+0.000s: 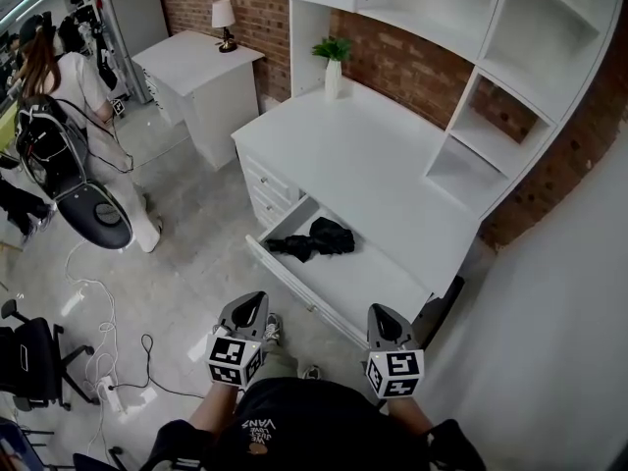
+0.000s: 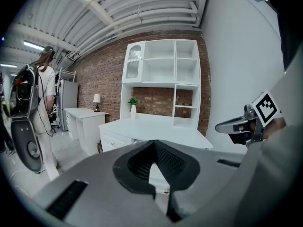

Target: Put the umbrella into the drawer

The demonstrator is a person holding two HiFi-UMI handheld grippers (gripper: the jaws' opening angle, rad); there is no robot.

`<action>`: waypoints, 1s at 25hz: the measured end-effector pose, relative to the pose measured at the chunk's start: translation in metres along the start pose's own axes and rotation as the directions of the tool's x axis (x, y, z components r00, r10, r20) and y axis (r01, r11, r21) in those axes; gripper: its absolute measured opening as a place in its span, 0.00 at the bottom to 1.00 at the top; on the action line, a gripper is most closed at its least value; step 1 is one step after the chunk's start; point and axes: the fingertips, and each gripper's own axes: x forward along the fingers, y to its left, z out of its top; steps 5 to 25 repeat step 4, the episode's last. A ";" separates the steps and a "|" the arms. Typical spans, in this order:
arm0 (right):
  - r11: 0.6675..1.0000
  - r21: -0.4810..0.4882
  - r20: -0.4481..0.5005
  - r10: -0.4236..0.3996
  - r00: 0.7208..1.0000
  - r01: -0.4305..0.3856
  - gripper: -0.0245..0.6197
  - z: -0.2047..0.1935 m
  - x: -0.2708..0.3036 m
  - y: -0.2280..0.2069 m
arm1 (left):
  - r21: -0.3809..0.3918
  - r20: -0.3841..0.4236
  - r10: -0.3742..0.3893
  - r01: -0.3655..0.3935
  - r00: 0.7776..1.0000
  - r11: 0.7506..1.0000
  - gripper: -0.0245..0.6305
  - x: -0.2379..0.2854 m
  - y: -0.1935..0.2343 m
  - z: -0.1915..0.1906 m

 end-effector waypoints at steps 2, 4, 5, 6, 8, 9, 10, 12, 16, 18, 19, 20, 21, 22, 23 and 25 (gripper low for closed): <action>1.000 0.001 0.000 -0.001 1.000 0.001 0.04 0.000 0.001 0.000 | -0.005 -0.001 0.005 -0.005 1.000 1.000 0.05 -0.001 0.001 -0.001; 1.000 0.000 0.000 -0.002 1.000 0.002 0.04 0.001 0.001 0.000 | -0.008 -0.001 0.009 -0.009 1.000 1.000 0.05 -0.003 0.003 -0.002; 1.000 0.000 0.000 -0.002 1.000 0.002 0.04 0.001 0.001 0.000 | -0.008 -0.001 0.009 -0.009 1.000 1.000 0.05 -0.003 0.003 -0.002; 1.000 0.000 0.000 -0.002 1.000 0.002 0.04 0.001 0.001 0.000 | -0.008 -0.001 0.009 -0.009 1.000 1.000 0.05 -0.003 0.003 -0.002; 1.000 0.000 0.000 -0.002 1.000 0.002 0.04 0.001 0.001 0.000 | -0.008 -0.001 0.009 -0.009 1.000 1.000 0.05 -0.003 0.003 -0.002; 1.000 0.000 0.000 -0.002 1.000 0.002 0.04 0.001 0.001 0.000 | -0.008 -0.001 0.009 -0.009 1.000 1.000 0.05 -0.003 0.003 -0.002; 1.000 0.000 0.000 -0.002 1.000 0.002 0.04 0.001 0.001 0.000 | -0.008 -0.001 0.009 -0.009 1.000 1.000 0.05 -0.003 0.003 -0.002; 1.000 0.000 0.000 -0.002 1.000 0.002 0.04 0.001 0.001 0.000 | -0.008 -0.001 0.009 -0.009 1.000 1.000 0.05 -0.003 0.003 -0.002; 1.000 0.000 0.000 -0.002 1.000 0.002 0.04 0.001 0.001 0.000 | -0.008 -0.001 0.009 -0.009 1.000 1.000 0.05 -0.003 0.003 -0.002; 1.000 0.000 0.000 -0.002 1.000 0.002 0.04 0.001 0.001 0.000 | -0.008 -0.001 0.009 -0.009 1.000 1.000 0.05 -0.003 0.003 -0.002; 1.000 0.000 0.000 -0.002 1.000 0.002 0.04 0.001 0.001 0.000 | -0.008 -0.001 0.009 -0.009 1.000 1.000 0.05 -0.003 0.003 -0.002; 1.000 0.000 0.000 -0.002 1.000 0.002 0.04 0.001 0.001 0.000 | -0.008 -0.001 0.009 -0.009 1.000 1.000 0.05 -0.003 0.003 -0.002; 1.000 0.000 0.000 -0.002 1.000 0.002 0.04 0.001 0.001 0.000 | -0.008 -0.001 0.009 -0.009 1.000 1.000 0.05 -0.003 0.003 -0.002; 1.000 0.000 0.000 -0.002 1.000 0.002 0.04 0.001 0.001 0.000 | -0.008 -0.001 0.009 -0.009 1.000 1.000 0.05 -0.003 0.003 -0.002; 1.000 0.000 0.000 -0.002 1.000 0.002 0.04 0.001 0.001 0.000 | -0.008 -0.001 0.009 -0.009 1.000 1.000 0.05 -0.003 0.003 -0.002; 1.000 0.000 0.000 -0.002 1.000 0.002 0.04 0.001 0.001 0.000 | -0.008 -0.001 0.009 -0.009 1.000 1.000 0.05 -0.003 0.003 -0.002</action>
